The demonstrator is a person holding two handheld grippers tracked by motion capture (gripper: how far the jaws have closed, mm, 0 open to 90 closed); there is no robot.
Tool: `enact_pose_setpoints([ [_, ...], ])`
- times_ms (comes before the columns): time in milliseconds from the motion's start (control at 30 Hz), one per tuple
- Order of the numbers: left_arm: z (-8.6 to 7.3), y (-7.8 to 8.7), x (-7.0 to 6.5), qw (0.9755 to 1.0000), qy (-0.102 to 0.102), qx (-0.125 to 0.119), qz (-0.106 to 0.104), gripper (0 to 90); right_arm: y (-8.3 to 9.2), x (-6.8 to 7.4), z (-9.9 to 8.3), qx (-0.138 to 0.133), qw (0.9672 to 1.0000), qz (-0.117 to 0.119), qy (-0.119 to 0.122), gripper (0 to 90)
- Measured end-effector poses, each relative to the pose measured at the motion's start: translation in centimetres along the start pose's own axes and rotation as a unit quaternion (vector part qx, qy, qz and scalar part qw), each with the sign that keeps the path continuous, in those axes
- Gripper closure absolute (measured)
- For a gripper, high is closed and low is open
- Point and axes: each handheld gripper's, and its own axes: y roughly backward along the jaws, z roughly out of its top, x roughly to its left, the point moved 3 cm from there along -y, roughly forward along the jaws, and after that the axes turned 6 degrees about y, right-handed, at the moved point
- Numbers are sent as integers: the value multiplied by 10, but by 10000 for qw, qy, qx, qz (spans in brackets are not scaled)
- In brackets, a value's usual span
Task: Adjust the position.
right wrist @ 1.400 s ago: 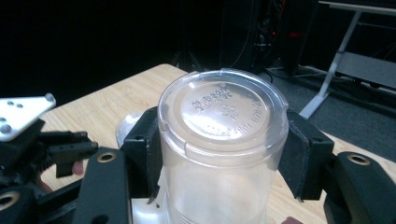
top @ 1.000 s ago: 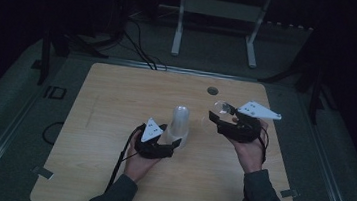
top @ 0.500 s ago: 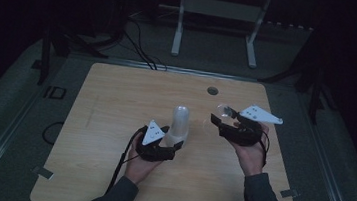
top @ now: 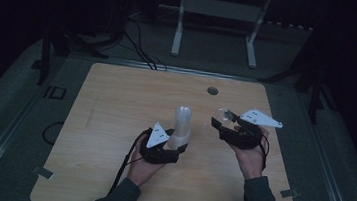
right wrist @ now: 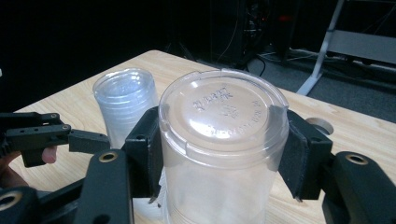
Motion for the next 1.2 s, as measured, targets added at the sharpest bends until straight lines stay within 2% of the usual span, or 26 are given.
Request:
enact_pose_setpoints([
  [300,-1,0,-6,10000,-48,9,-68,297,-1,0,-11,68,10000,7,-73,404],
  [600,-3,-5,-18,9995,-237,100,-204,298,0,0,-20,105,9998,6,-161,404],
  [867,-4,-9,-25,9989,-323,133,-302,298,0,1,-29,136,9996,25,-263,404],
  [1200,-6,-15,-32,9983,-359,192,-406,298,0,5,-36,214,9993,50,-290,404],
])
